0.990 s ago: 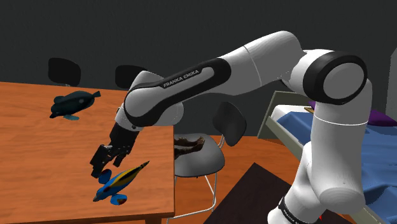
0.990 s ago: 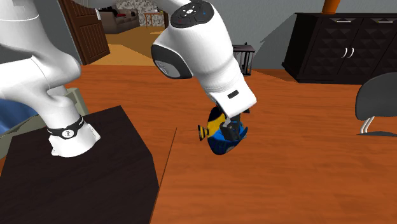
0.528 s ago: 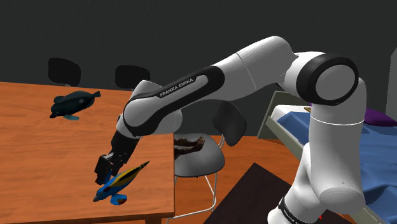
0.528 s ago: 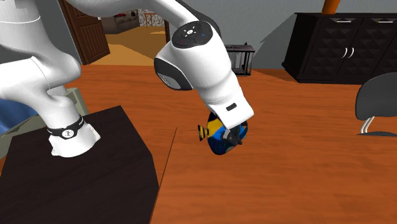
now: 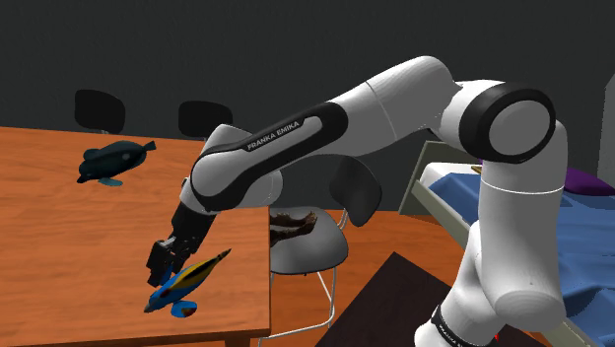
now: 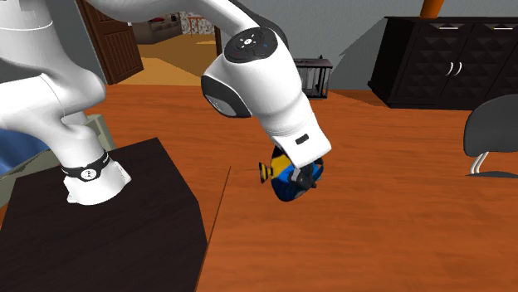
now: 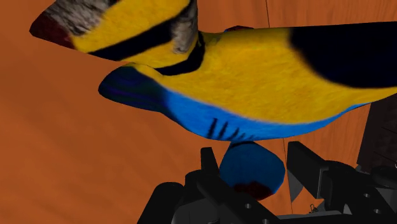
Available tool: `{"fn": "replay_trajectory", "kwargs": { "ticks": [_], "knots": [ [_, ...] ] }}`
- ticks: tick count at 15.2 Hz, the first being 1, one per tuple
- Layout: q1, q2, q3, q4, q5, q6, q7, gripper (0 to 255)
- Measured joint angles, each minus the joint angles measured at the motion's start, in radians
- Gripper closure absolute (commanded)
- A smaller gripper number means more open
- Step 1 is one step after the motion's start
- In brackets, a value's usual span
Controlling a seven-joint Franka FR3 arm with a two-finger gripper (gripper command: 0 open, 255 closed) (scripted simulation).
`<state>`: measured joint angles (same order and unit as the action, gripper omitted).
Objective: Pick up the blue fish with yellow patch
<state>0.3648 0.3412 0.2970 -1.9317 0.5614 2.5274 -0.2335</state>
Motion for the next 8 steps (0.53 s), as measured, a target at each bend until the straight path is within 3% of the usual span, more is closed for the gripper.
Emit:
{"fn": "replay_trajectory", "kwargs": {
  "ticks": [8],
  "knots": [
    [0.0,-0.045,-0.008,0.018,-0.021,-0.059,0.038,255]
  ]
}}
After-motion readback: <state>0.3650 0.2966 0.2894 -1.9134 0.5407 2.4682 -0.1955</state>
